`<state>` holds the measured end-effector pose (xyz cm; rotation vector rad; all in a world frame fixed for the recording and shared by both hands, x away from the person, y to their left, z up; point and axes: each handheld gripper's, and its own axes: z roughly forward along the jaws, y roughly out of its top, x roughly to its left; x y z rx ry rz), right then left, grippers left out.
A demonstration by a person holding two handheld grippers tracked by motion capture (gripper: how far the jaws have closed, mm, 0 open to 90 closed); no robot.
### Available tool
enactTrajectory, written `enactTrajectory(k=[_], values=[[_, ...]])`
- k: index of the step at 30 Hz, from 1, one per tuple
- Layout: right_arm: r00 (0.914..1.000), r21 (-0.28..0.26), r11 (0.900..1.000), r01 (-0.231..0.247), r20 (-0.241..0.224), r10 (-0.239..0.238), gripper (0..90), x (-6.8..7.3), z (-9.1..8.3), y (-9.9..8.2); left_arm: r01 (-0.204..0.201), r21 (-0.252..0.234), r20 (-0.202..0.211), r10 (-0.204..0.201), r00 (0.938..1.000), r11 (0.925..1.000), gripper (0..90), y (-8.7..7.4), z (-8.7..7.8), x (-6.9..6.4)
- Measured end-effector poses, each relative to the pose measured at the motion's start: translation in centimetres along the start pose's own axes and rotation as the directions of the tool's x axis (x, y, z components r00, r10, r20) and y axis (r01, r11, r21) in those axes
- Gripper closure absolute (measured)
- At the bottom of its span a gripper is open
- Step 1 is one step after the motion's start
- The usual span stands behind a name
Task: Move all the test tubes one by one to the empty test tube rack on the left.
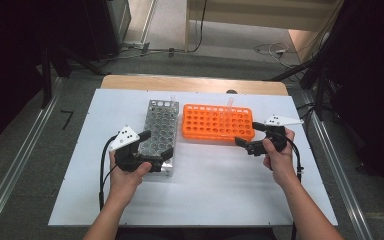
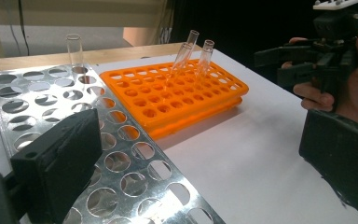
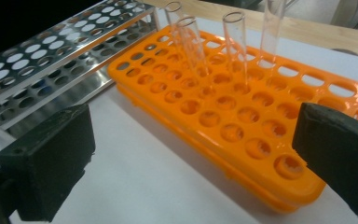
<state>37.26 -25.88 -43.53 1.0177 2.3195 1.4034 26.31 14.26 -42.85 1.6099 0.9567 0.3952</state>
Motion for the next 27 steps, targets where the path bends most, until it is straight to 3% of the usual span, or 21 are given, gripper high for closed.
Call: enactTrajectory(k=[3, 5, 10, 11, 19, 27], values=[[0.9991, -0.009, 0.9999, -0.013, 0.04, 0.014, 4.8, -0.4, 0.4, 0.4, -0.002, 0.005, 0.0, 0.002, 1.0, 1.0, 0.0, 0.0, 0.1, 0.0], [0.999, -0.016, 0.9996, -0.022, 0.039, 0.023, 5.6, -0.8, 0.6, 0.7, -0.003, 0.007, 0.003, 0.003, 1.0, 1.0, 0.0, -0.1, 0.2, 0.0], [0.9936, -0.003, 0.9985, -0.055, 0.098, 0.055, 27.1, -1.5, 1.7, 1.1, 0.002, 0.009, 0.005, -0.002, 1.0, 1.0, 0.0, -0.1, 0.3, 0.0], [0.9881, 0.011, 0.9982, -0.059, 0.143, 0.057, 33.2, -1.6, 2.3, 1.3, 0.003, 0.009, 0.005, -0.003, 1.0, 1.0, 0.0, -0.1, 0.3, 0.0], [0.9898, 0.041, 0.9987, -0.03, 0.14, 0.024, 52.5, -1.8, 4.6, 1.7, 0.006, 0.006, 0.005, -0.006, 1.0, 1.0, 0.0, -0.1, 0.5, -0.1], [0.9895, 0.083, 0.9957, -0.043, 0.141, 0.031, 59.8, -2.2, 6.9, 1.7, 0.006, 0.012, 0.005, -0.006, 1.0, 0.9999, 0.0, -0.2, 0.5, -0.1]])
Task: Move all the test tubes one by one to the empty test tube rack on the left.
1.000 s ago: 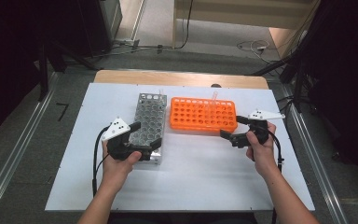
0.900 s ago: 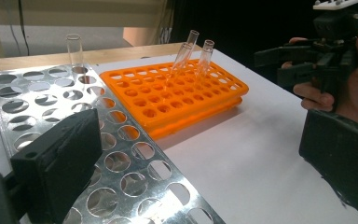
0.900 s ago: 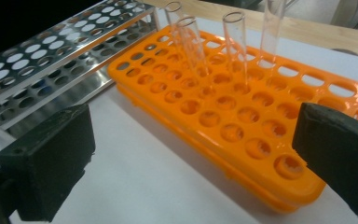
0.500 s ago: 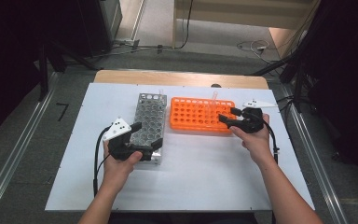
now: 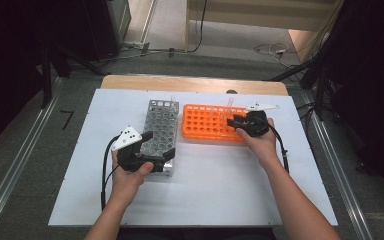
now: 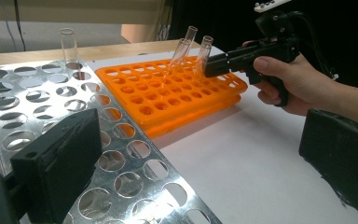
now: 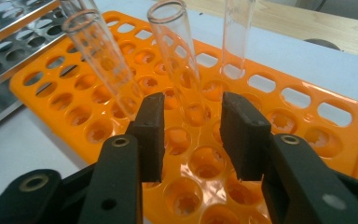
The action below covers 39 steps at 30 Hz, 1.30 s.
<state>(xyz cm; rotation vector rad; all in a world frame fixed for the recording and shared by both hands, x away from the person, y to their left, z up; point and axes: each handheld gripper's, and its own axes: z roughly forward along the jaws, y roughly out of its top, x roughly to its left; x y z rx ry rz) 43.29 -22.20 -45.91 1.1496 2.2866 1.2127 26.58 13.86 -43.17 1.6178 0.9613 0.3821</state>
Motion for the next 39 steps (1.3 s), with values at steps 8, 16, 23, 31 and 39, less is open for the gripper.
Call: enactTrajectory(k=[8, 16, 23, 31, 39], values=[[0.9998, -0.002, 1.0, 0.002, 0.02, -0.002, 63.8, 0.4, 1.4, 0.4, 0.001, 0.003, 0.007, -0.001, 1.0, 1.0, 0.0, -0.1, 0.2, 0.0], [0.995, -0.019, 0.9986, 0.049, 0.088, -0.047, 72.9, 1.2, 2.0, 0.4, 0.002, 0.003, 0.007, -0.002, 1.0, 1.0, 0.0, -0.2, 0.3, 0.0], [0.9953, -0.062, 0.9971, 0.044, 0.088, -0.038, 74.1, 1.1, 1.0, 0.8, -0.001, 0.003, 0.01, 0.001, 1.0, 1.0, 0.0, -0.1, 0.3, -0.1], [0.9972, -0.121, 0.9914, 0.051, 0.061, -0.044, 74.1, 1.2, -1.8, 2.0, -0.008, 0.007, 0.016, 0.008, 0.9998, 0.9999, 0.0, -0.1, 0.5, -0.3], [0.9983, -0.125, 0.9904, 0.058, 0.007, -0.058, 74.1, 2.0, -3.9, 1.6, -0.017, 0.005, 0.024, 0.017, 0.9996, 0.9998, 0.0, 0.0, 0.7, -0.9]])
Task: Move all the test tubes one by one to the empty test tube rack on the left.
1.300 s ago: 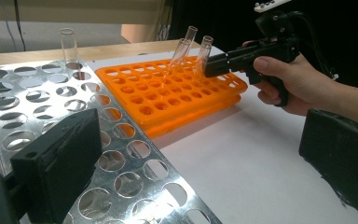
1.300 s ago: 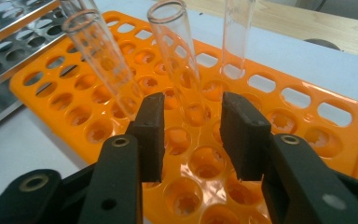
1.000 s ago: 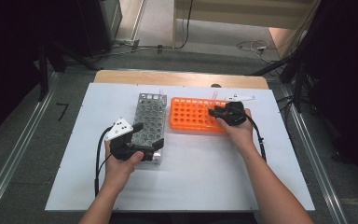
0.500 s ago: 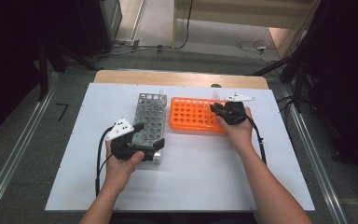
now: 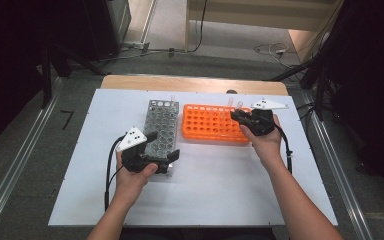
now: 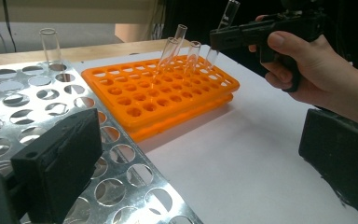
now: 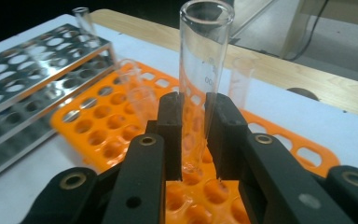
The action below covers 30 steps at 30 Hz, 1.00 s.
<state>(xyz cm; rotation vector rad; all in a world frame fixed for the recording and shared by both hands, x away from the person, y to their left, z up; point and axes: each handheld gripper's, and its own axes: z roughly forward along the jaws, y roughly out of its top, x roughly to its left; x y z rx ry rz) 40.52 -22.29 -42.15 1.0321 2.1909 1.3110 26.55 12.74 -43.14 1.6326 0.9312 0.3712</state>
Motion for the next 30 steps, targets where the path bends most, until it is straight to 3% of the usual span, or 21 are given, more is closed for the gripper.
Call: enactTrajectory(k=[3, 4, 17, 24, 29, 30], values=[[0.9995, -0.001, 1.0, 0.008, -0.03, -0.008, 74.2, 0.7, -0.9, -0.3, -0.005, 0.005, 0.005, 0.005, 1.0, 1.0, 0.0, 0.0, 0.1, -0.2], [0.998, -0.001, 1.0, 0.009, -0.062, -0.009, 74.1, 1.2, -1.5, -0.6, -0.008, 0.004, 0.005, 0.008, 1.0, 1.0, 0.0, 0.0, 0.2, -0.3], [0.9855, 0.015, 0.9988, 0.047, -0.164, -0.044, 74.2, 4.9, -4.2, -2.3, -0.009, -0.001, 0.029, 0.009, 0.9995, 1.0, 0.0, 0.3, 0.5, -1.1], [0.9696, 0.013, 0.9983, 0.057, -0.239, -0.052, 74.2, 7.1, -5.0, -3.4, -0.017, 0.004, 0.049, 0.017, 0.9987, 0.9998, 0.2, 0.5, 0.6, -1.7], [0.9567, 0.017, 0.9953, 0.096, -0.278, -0.087, 74.2, 8.7, -5.3, -3.5, -0.033, 0.01, 0.078, 0.032, 0.9965, 0.9994, 4.5, 0.7, 0.9, -2.6], [0.9503, 0.021, 0.9939, 0.109, -0.296, -0.098, 74.2, 9.4, -5.2, -3.5, -0.036, 0.014, 0.082, 0.034, 0.996, 0.9993, 7.8, 0.7, 1.0, -2.9]])
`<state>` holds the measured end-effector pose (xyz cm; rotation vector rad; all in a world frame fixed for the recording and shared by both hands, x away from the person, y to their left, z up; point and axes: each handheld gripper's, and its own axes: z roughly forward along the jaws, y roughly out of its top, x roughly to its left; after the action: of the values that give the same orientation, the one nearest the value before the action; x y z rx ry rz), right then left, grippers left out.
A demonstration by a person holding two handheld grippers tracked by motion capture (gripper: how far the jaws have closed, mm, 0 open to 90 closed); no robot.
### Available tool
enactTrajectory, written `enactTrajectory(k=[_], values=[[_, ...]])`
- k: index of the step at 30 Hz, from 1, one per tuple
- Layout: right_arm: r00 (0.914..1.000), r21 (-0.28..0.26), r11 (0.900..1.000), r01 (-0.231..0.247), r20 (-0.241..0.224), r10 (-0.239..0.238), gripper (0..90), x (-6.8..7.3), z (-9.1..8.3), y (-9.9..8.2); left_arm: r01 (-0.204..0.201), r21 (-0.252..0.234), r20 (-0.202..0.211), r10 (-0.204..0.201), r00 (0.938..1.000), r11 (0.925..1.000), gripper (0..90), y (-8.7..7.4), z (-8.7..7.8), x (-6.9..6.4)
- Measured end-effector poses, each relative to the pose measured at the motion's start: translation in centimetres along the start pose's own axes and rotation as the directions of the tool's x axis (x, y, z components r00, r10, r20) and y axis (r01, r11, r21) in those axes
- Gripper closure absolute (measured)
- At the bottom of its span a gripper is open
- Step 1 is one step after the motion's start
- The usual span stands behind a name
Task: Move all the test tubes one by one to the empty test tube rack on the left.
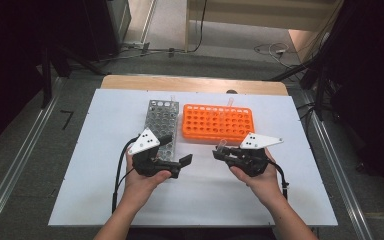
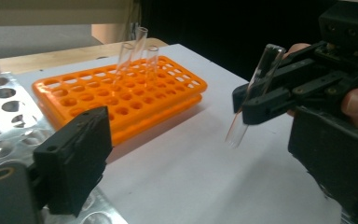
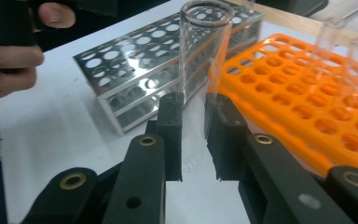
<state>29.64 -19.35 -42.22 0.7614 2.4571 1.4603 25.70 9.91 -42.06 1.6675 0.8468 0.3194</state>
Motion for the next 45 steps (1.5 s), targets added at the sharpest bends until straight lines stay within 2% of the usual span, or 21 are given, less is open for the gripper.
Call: enactTrajectory(k=[3, 6, 7, 8, 10, 11, 12, 16, 22, 32, 38, 45], values=[[0.9998, 0.013, 0.9998, 0.015, -0.015, -0.015, 74.2, 0.6, 0.5, -0.1, -0.008, 0.01, -0.001, 0.008, 1.0, 0.9999, 14.5, 0.2, 0.6, -0.8], [0.9986, 0.041, 0.9985, 0.038, -0.038, -0.036, 74.2, 1.6, 1.5, -0.3, -0.015, 0.018, 0.019, 0.015, 0.9997, 0.9997, 24.9, 0.3, 0.9, -1.4], [0.9986, 0.041, 0.9985, 0.038, -0.038, -0.036, 74.2, 1.6, 1.5, -0.3, -0.019, 0.024, 0.028, 0.019, 0.9994, 0.9995, 24.9, 0.3, 1.0, -1.6], [0.9978, 0.05, 0.9974, 0.052, -0.044, -0.05, 74.2, 2.0, 1.9, -0.3, -0.025, 0.024, 0.032, 0.024, 0.9992, 0.9994, 30.7, 0.3, 1.1, -1.8], [0.9976, 0.055, 0.9971, 0.052, -0.047, -0.05, 74.2, 2.2, 2.1, -0.3, -0.036, 0.027, 0.044, 0.035, 0.9984, 0.999, 33.8, 0.3, 1.2, -2.1], [0.9968, 0.062, 0.9961, 0.064, -0.053, -0.06, 74.2, 2.6, 2.4, -0.2, -0.04, 0.028, 0.048, 0.039, 0.9981, 0.9988, 40.3, 0.3, 1.3, -2.2], [0.9966, 0.065, 0.9959, 0.064, -0.057, -0.06, 74.2, 2.7, 2.6, -0.2, -0.049, 0.03, 0.046, 0.048, 0.9978, 0.9983, 42.9, 0.3, 1.4, -2.4], [0.9945, 0.074, 0.9937, 0.083, -0.07, -0.078, 74.2, 3.4, 2.9, -0.1, -0.073, 0.037, 0.064, 0.071, 0.9954, 0.9966, 49.2, 0.2, 1.8, -2.9], [0.9924, 0.073, 0.9927, 0.096, -0.085, -0.089, 74.2, 4.0, 3.0, 0.1, -0.108, 0.048, 0.064, 0.105, 0.9924, 0.993, 61.5, 0.0, 2.0, -3.4], [0.9912, 0.079, 0.9919, 0.1, -0.094, -0.092, 74.2, 4.3, 3.1, 0.1, -0.12, 0.056, 0.084, 0.115, 0.9898, 0.9912, 73.8, 0.0, 2.2, -3.7], [0.9919, 0.079, 0.9926, 0.092, -0.095, -0.084, 74.2, 4.2, 3.2, 0.0, -0.133, 0.059, 0.074, 0.128, 0.989, 0.9894, 75.5, 0.0, 2.3, -3.8], [0.992, 0.074, 0.9932, 0.091, -0.094, -0.084, 73.7, 4.3, 3.1, 0.0, -0.127, 0.054, 0.07, 0.123, 0.9899, 0.9904, 76.0, 0.0, 2.2, -3.7]])
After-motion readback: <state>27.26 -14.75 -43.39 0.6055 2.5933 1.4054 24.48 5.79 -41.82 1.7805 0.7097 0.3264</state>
